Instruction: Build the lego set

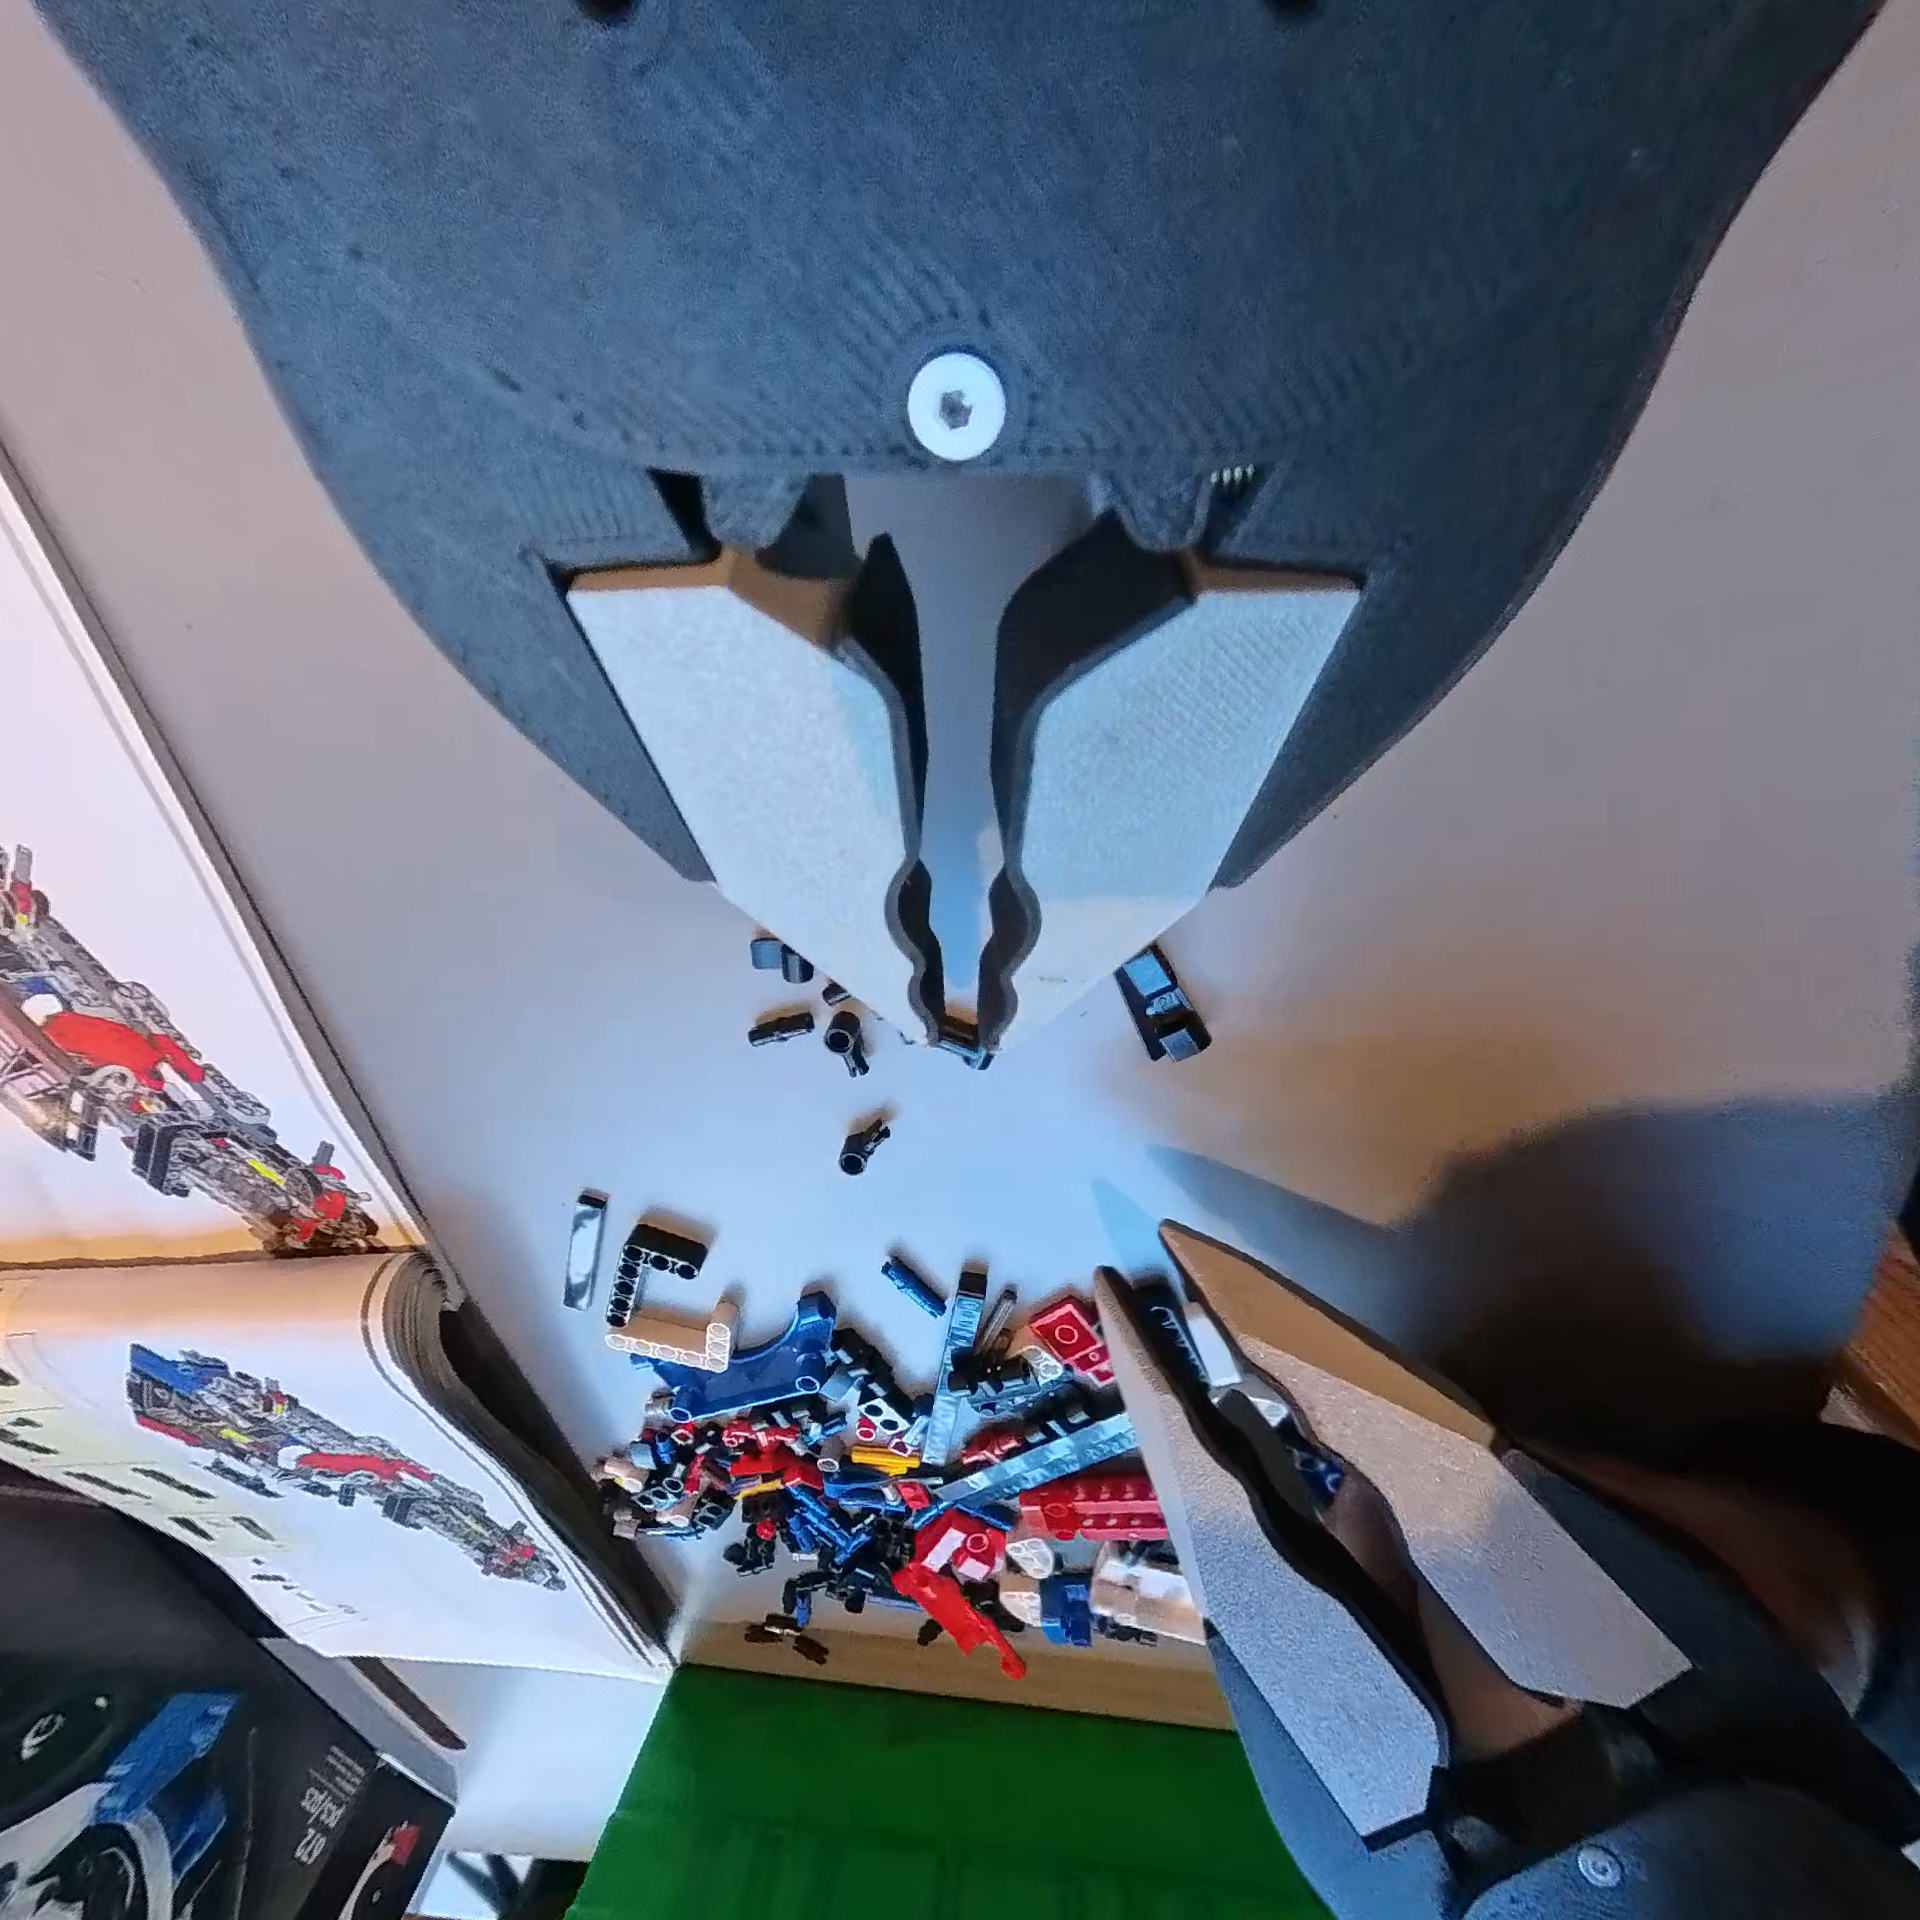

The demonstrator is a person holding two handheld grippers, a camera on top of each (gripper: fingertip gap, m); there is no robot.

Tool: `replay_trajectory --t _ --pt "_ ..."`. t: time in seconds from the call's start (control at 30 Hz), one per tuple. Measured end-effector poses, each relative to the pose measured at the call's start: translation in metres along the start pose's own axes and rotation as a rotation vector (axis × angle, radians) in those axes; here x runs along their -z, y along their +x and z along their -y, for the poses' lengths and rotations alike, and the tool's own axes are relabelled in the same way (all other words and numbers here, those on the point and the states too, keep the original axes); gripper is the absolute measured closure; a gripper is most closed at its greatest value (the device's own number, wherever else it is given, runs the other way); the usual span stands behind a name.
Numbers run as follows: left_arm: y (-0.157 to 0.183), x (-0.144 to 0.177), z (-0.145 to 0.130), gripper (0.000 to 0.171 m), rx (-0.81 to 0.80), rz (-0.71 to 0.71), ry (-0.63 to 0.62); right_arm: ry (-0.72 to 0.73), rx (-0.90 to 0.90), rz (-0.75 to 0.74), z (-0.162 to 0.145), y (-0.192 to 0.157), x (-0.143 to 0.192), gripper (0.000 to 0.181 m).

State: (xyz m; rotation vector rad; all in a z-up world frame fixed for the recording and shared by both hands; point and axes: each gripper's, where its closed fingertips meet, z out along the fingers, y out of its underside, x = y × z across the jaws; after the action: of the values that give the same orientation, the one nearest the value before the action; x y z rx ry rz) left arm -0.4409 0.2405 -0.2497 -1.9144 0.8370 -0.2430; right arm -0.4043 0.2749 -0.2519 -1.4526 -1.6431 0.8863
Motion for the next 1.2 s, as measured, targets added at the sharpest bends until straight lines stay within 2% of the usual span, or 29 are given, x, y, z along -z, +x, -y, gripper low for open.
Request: replay_trajectory --t 0.37,0.57,0.67,0.73,0.9,1.03,1.13,1.2 --pt "0.004 -0.003 0.001 0.163 0.015 -0.03 -0.004 0.032 -0.024 -0.007 0.004 0.004 0.004 0.178" --pt "0.012 -0.01 -0.003 0.161 -0.079 -0.029 -0.049 0.047 -0.016 -0.026 0.003 0.003 0.01 0.175" --pt "0.019 -0.014 -0.005 0.158 -0.122 -0.046 -0.071 0.049 0.008 0.048 0.002 -0.012 0.013 0.167" --pt "0.02 -0.015 -0.006 0.157 -0.14 -0.048 -0.08 0.033 0.039 0.1 0.0 -0.025 0.013 0.166" --pt "0.026 -0.016 -0.006 0.154 -0.19 -0.058 -0.082 -0.077 0.127 0.122 -0.011 -0.035 -0.003 0.164" --pt "0.029 -0.022 -0.017 0.144 -0.241 -0.049 -0.157 -0.136 0.146 0.146 -0.017 -0.039 -0.013 0.163" --pt "0.033 -0.023 -0.018 0.152 -0.291 -0.035 -0.162 -0.19 0.167 0.142 -0.026 -0.04 -0.014 0.176" --pt "0.031 -0.025 -0.018 0.155 -0.285 -0.016 -0.171 -0.203 0.166 0.115 -0.028 -0.039 -0.015 0.177"
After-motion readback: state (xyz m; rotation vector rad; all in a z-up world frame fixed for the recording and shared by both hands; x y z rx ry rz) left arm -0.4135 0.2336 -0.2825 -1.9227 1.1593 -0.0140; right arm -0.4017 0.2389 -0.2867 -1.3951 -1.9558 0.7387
